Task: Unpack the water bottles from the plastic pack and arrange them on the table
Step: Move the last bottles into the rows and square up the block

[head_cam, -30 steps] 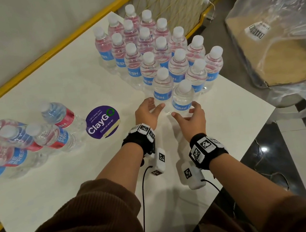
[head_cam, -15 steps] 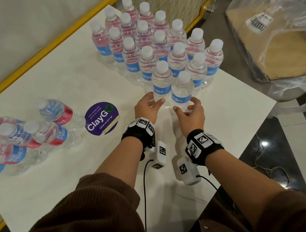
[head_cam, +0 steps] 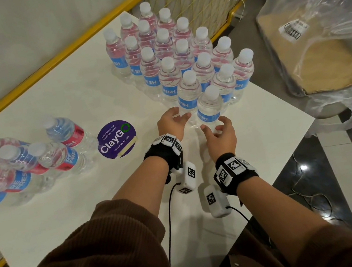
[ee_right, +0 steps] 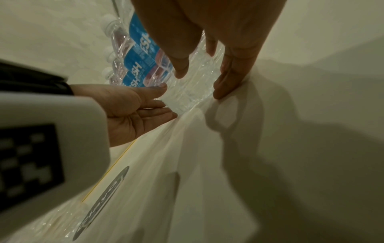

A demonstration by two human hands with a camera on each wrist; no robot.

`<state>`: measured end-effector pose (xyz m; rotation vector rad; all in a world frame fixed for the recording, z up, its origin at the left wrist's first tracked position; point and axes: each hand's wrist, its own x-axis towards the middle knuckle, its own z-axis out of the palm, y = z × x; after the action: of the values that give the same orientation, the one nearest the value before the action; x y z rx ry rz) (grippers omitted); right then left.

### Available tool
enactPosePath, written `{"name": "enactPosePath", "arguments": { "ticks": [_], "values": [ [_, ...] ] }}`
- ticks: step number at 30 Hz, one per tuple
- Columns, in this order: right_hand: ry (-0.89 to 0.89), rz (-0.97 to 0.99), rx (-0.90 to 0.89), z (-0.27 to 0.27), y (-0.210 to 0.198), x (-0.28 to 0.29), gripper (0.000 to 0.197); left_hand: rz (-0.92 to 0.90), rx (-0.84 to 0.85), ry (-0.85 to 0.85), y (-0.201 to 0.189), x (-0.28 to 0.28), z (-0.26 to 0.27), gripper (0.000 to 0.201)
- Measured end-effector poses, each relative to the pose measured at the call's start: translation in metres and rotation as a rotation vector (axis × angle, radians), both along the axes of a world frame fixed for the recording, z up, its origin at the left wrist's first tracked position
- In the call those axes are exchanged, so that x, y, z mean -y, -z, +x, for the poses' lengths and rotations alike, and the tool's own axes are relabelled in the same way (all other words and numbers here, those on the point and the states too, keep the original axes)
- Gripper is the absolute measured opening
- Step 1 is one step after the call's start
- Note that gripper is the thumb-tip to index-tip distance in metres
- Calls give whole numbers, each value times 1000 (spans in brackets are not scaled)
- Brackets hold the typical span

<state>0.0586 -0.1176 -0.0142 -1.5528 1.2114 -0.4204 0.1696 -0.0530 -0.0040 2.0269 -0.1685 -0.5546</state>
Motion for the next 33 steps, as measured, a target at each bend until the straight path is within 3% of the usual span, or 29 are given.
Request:
{"name": "enactPosePath", "arguments": {
  "ticks": [10, 14, 17, 21, 27, 30, 33],
  "values": [
    [-36, 62, -68, -6, -11, 2, 60, 124, 21, 140, -7, -4, 8, 49],
    [-157, 142, -125, -16, -10, -3, 30, 109, 20, 215, -22, -43, 11, 37],
    [-342, 151, -105, -10, -21, -28, 7, 90, 62, 136, -42, -92, 14, 26],
    [-543, 100, -25, 22, -49, -76, 12, 23, 164, -88, -69, -172, 16, 12],
    [-771, 44, 71, 72, -83, -159, 11, 55, 353, -443, -89, -284, 19, 12],
    [-825, 35, 94, 93, -96, -195, 4, 85, 372, -472, -89, -311, 29, 17],
    [-777, 6, 110, 122, -104, -212, 8, 82, 321, -350, -88, -318, 40, 30]
  ]
}}
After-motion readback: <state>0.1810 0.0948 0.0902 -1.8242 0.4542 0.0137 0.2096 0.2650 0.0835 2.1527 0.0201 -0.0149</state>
